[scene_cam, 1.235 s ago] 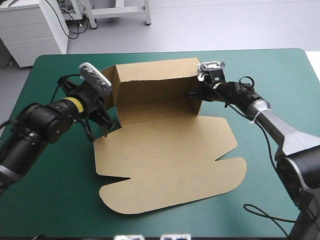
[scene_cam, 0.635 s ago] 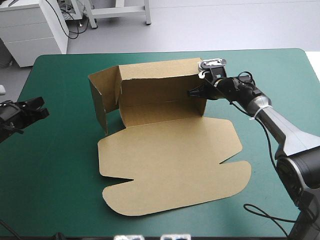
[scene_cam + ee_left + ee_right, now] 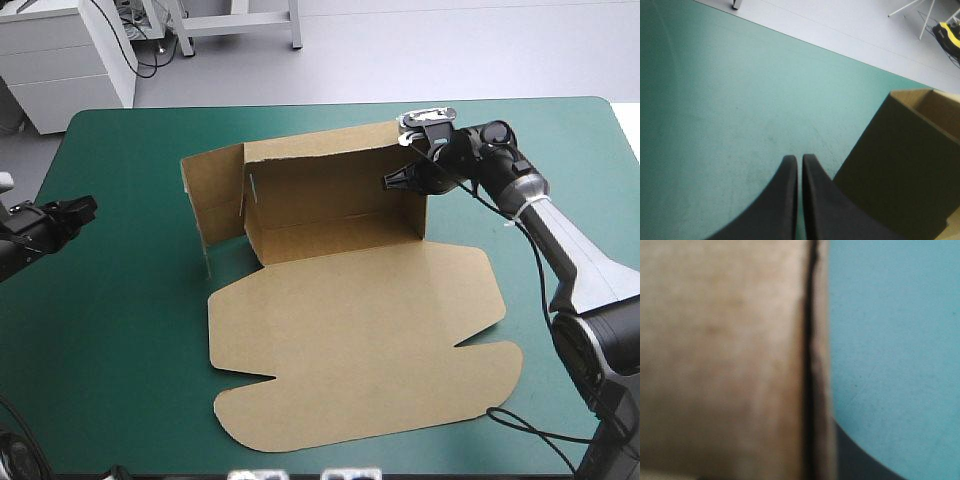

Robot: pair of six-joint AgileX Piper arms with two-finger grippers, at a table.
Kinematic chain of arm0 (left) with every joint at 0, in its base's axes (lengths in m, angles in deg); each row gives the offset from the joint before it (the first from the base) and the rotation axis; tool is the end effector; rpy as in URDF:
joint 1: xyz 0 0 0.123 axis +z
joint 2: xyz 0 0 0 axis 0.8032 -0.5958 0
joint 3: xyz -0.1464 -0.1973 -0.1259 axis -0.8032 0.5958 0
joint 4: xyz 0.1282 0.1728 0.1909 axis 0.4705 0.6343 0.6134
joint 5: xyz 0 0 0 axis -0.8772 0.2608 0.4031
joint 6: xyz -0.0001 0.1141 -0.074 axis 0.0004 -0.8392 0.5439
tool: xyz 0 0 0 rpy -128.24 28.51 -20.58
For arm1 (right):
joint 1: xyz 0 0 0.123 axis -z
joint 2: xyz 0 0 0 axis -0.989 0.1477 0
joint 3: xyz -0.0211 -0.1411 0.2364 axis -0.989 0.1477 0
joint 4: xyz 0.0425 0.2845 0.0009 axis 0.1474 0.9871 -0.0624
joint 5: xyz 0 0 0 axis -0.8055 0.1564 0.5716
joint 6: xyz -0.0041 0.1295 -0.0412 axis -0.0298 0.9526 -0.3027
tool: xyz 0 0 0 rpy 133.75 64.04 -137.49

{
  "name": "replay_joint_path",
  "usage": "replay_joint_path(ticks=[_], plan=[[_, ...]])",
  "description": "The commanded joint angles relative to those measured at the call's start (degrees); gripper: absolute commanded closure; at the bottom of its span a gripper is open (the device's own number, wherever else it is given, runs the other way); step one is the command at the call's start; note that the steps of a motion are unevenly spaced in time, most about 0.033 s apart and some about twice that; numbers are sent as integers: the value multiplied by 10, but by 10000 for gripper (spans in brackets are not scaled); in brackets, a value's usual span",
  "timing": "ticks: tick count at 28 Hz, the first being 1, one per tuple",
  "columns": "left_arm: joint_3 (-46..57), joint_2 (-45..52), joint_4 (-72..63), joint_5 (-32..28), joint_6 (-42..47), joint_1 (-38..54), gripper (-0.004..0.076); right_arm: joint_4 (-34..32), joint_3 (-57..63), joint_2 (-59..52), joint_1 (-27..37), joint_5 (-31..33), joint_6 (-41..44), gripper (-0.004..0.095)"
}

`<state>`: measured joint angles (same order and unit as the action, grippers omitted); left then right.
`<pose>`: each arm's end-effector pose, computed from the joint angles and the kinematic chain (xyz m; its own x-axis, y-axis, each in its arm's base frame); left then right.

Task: Fold the box

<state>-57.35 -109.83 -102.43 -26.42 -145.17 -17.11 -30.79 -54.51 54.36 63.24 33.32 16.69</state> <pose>0.3179 0.1071 0.2888 -0.4812 -0.3626 -0.7981 0.0877 0.8859 -0.4554 0.4501 0.1566 0.2685 -0.7786 -0.2230 -0.5866 -0.3192 0.9455 0.0642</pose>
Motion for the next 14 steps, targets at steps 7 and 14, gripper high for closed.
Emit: replay_joint_path(ticks=[7, 14], plan=[[-14, -23, -44, -21, -11, -32, 718, -10, -86, -72, 2, 210, 38, 920], [-14, -23, -46, -20, -11, -33, 720, 52, -19, -138, -3, 210, 65, 920]])
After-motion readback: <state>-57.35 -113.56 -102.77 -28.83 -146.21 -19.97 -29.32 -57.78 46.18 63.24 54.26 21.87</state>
